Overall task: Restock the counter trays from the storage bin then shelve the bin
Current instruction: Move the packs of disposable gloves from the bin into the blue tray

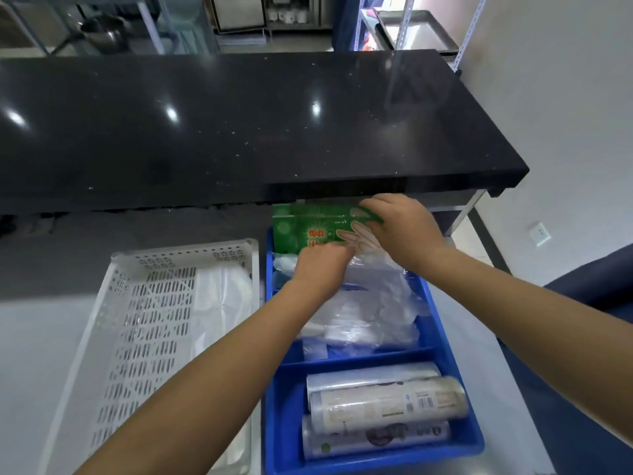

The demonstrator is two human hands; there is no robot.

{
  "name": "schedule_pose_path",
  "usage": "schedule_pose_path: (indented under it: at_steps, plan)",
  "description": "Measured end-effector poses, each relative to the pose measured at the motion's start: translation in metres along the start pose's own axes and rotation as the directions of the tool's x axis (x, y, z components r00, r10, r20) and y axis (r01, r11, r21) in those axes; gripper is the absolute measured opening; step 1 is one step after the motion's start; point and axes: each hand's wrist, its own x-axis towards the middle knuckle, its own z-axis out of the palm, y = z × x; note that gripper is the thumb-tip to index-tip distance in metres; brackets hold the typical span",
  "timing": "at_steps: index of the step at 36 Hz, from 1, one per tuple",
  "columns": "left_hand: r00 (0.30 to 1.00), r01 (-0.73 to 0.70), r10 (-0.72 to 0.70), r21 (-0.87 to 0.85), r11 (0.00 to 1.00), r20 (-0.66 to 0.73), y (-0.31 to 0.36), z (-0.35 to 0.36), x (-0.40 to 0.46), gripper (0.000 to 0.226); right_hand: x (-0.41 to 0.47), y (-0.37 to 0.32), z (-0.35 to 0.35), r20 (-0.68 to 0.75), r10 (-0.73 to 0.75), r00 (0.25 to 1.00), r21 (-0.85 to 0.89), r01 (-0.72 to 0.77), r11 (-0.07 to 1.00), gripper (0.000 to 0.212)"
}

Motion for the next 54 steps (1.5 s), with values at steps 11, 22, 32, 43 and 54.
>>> schedule_pose_path:
  at_steps: [11, 22, 32, 43, 54]
  plan:
    - [0.999, -0.029, 0.035, -0.139, 0.99, 0.041, -0.016, 0.01, 0.007, 0.058, -0.066, 0.025, 0.051, 0.259, 0.079, 0.963, -0.06, -0.065, 0.996, 0.028]
    - [1.0, 0.0, 0.009, -0.313, 0.95, 0.029, -0.049, 0.0, -0.029, 0.054, -0.055, 0.032, 0.052, 0.313, 0.169, 0.934, -0.031, -0.168, 0.985, 0.013]
    - [0.982, 0.182, -0.161, -0.27, 0.945, 0.096, -0.048, 0.016, -0.021, 0.03, -0.036, 0.035, 0.047, 0.27, 0.317, 0.909, 0.021, -0.335, 0.942, 0.009]
    - [0.955, 0.232, -0.184, -0.2, 0.952, 0.231, -0.043, 0.012, -0.013, 0.029, -0.039, 0.024, 0.053, 0.463, 0.196, 0.864, 0.009, -0.226, 0.974, 0.019]
    - [0.745, 0.441, -0.646, -0.606, 0.662, -0.164, -0.082, -0.023, -0.008, 0.034, -0.015, 0.042, 0.022, 0.002, 0.599, 0.801, 0.479, -0.527, 0.702, 0.044]
